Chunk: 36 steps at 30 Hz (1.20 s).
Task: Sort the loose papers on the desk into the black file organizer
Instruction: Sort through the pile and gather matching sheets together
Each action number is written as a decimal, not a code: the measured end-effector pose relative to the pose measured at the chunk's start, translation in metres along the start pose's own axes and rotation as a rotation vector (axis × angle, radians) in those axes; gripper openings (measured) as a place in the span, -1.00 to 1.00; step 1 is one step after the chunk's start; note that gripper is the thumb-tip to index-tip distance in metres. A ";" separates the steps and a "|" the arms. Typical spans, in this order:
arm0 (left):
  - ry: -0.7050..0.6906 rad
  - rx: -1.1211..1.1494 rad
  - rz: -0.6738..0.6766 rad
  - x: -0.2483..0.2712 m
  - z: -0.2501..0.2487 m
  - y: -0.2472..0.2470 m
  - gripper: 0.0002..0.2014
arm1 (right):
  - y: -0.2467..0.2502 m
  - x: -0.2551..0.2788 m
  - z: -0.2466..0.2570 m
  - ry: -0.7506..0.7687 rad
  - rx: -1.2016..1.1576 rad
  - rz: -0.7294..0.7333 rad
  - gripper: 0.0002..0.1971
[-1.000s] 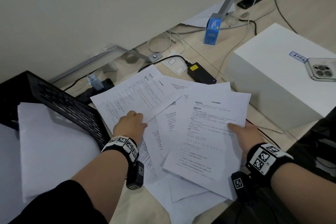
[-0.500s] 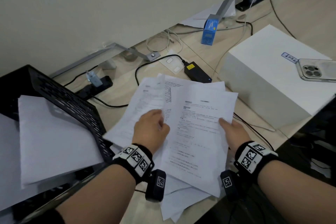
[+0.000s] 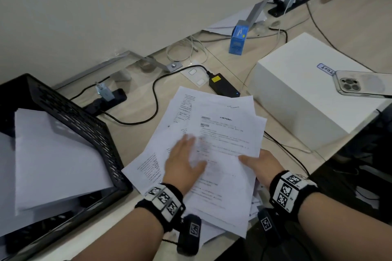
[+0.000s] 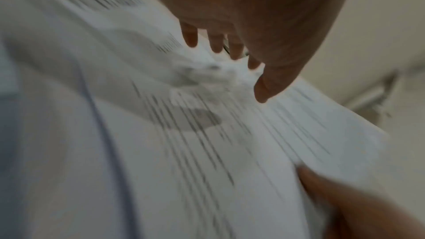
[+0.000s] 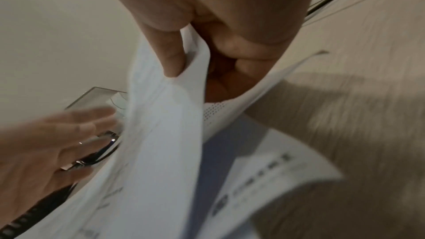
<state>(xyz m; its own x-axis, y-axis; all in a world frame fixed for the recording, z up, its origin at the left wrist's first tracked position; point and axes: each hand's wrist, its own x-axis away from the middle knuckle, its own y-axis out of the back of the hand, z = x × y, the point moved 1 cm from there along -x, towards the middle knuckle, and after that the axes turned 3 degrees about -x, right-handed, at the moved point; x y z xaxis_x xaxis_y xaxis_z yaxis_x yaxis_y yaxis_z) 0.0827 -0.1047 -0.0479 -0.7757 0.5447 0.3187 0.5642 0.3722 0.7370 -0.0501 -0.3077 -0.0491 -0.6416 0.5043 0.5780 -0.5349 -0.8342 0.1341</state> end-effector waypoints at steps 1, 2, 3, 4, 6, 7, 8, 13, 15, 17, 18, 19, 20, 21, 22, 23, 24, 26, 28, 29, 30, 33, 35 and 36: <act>0.102 0.066 -0.042 -0.004 0.008 0.011 -0.15 | 0.002 0.002 0.002 -0.002 -0.042 0.006 -0.84; 0.175 0.193 -0.066 -0.008 0.014 0.020 -0.08 | 0.001 0.004 0.005 -0.001 -0.095 0.020 -0.84; 0.218 0.355 -0.072 -0.009 0.017 0.027 -0.06 | 0.001 0.006 0.007 -0.002 -0.157 0.028 -0.83; 0.244 0.500 -0.052 -0.009 0.018 0.031 -0.11 | 0.000 0.006 0.009 0.002 -0.198 0.034 -0.81; 0.258 0.690 0.045 -0.008 0.018 0.033 -0.46 | -0.005 0.007 0.014 0.011 -0.242 0.040 -0.79; 0.266 0.750 0.097 -0.005 0.016 0.032 -0.64 | -0.009 0.008 0.016 0.009 -0.270 0.049 -0.80; 0.278 0.812 0.142 -0.002 0.015 0.028 -0.74 | -0.014 0.009 0.016 -0.001 -0.295 0.065 -0.82; 0.392 0.884 0.146 0.018 0.032 0.011 -0.68 | -0.039 0.005 0.007 -0.010 -0.163 0.276 -0.67; 0.448 0.871 0.055 0.024 0.048 0.011 -0.75 | -0.043 0.003 0.004 0.009 -0.030 0.349 -0.65; 0.485 0.919 -0.032 0.029 0.062 0.018 -0.77 | -0.046 0.000 0.002 0.004 0.092 0.403 -0.69; 0.491 0.955 -0.070 0.031 0.063 0.024 -0.77 | -0.047 -0.001 0.002 0.005 0.138 0.416 -0.74; 0.480 0.995 -0.098 0.032 0.061 0.032 -0.76 | -0.048 -0.002 0.004 0.011 0.171 0.417 -0.81; 0.459 1.026 -0.122 0.033 0.058 0.041 -0.77 | -0.050 0.000 0.009 0.022 0.190 0.408 -0.86; 0.427 1.039 -0.145 0.032 0.052 0.051 -0.77 | -0.051 0.000 0.015 0.047 0.193 0.385 -0.87; 0.386 1.038 -0.166 0.032 0.044 0.062 -0.77 | -0.052 0.000 0.023 0.086 0.181 0.348 -0.86; 0.334 1.032 -0.187 0.031 0.036 0.073 -0.77 | -0.052 0.000 0.034 0.135 0.153 0.301 -0.85; 0.280 1.027 -0.212 0.030 0.028 0.084 -0.76 | -0.053 0.001 0.047 0.187 0.107 0.254 -0.85; 0.166 1.021 -0.271 0.030 0.008 0.107 -0.77 | -0.052 0.000 0.071 0.284 0.014 0.167 -0.88; 0.051 1.013 -0.312 0.030 -0.008 0.123 -0.78 | -0.050 -0.003 0.090 0.363 -0.042 0.144 -0.87; 0.009 1.009 -0.321 0.030 -0.013 0.128 -0.77 | -0.049 -0.004 0.095 0.389 -0.048 0.141 -0.86; -0.015 0.998 -0.324 0.030 -0.015 0.130 -0.75 | -0.047 -0.005 0.099 0.404 -0.043 0.137 -0.88; -0.023 0.920 -0.266 0.032 -0.013 0.122 -0.73 | -0.039 -0.006 0.096 0.427 0.059 0.142 -0.94; 0.012 0.860 -0.206 0.034 -0.007 0.110 -0.74 | -0.036 -0.003 0.087 0.409 0.084 0.202 -0.80; 0.023 0.812 -0.188 0.037 -0.008 0.106 -0.75 | -0.035 -0.002 0.083 0.404 0.109 0.237 -0.76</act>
<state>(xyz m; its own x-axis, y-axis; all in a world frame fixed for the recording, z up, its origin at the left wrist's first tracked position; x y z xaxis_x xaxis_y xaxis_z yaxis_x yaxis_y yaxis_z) 0.1113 -0.0509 0.0469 -0.8781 0.4068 0.2520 0.4460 0.8866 0.1229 0.0155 -0.2981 0.0125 -0.9128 0.3257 0.2463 -0.3013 -0.9443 0.1322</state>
